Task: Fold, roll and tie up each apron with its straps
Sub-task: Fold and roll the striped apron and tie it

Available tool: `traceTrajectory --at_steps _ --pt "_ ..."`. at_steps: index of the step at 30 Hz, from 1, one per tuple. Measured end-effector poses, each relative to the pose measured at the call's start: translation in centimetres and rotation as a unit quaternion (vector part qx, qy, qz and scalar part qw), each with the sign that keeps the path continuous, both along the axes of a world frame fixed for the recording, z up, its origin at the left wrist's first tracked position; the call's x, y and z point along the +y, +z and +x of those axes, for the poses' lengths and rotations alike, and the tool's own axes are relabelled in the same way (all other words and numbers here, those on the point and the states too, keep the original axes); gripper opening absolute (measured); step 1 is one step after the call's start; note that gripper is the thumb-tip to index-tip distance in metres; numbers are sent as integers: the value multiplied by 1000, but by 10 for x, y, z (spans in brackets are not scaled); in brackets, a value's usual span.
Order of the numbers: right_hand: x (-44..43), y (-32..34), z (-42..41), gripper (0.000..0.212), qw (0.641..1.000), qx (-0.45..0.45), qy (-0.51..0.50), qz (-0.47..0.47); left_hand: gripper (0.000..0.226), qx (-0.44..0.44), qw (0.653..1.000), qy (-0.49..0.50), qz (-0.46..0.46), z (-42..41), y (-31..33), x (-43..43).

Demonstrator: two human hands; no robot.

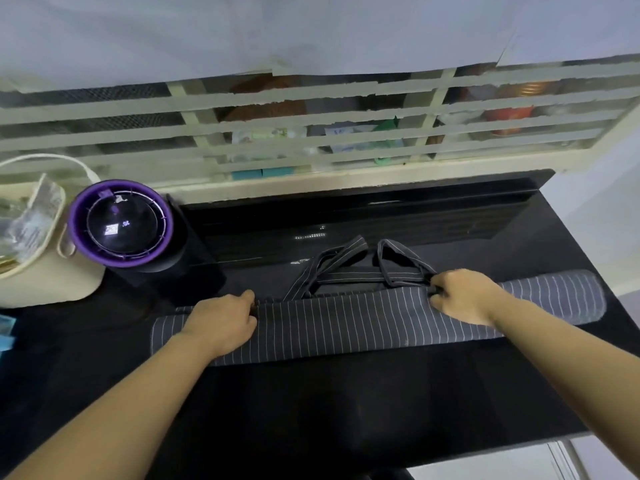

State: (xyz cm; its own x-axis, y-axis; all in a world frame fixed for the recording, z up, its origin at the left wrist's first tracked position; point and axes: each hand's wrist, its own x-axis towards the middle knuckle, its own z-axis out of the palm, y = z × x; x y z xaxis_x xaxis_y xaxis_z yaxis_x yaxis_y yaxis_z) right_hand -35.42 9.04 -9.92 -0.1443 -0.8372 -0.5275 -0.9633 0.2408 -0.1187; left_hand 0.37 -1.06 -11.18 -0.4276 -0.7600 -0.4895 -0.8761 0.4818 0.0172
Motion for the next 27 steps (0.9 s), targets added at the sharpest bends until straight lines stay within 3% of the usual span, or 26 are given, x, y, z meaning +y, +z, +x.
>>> traceTrajectory --at_steps 2,6,9,11,13,15,21,24,27 --pt "-6 -4 -1 12 1000 15 2 10 27 -6 1000 9 -26 -4 -4 0" --pt "-4 -11 2 17 999 21 -15 -25 36 -41 992 19 -118 -10 -11 7" --pt "4 -18 5 18 996 19 -27 -83 47 113 975 23 -188 -20 -12 20" --pt "11 -24 6 17 991 4 -25 -129 50 210 948 -89 -221 -33 -17 36" --pt "19 -28 9 17 986 -16 -39 -161 46 249 920 -227 -199 -51 -26 56" --pt "25 -34 9 19 978 -28 -64 -196 45 231 917 -283 -162 -64 -41 70" --pt "34 -47 4 34 973 -31 -78 -214 53 136 952 -248 -119 -64 -60 66" --pt "38 -48 24 47 940 16 2 -340 46 179 955 -221 -90 -70 -56 63" --pt "38 -49 67 50 937 -38 116 -328 38 217 956 -177 -84 -78 -49 56"
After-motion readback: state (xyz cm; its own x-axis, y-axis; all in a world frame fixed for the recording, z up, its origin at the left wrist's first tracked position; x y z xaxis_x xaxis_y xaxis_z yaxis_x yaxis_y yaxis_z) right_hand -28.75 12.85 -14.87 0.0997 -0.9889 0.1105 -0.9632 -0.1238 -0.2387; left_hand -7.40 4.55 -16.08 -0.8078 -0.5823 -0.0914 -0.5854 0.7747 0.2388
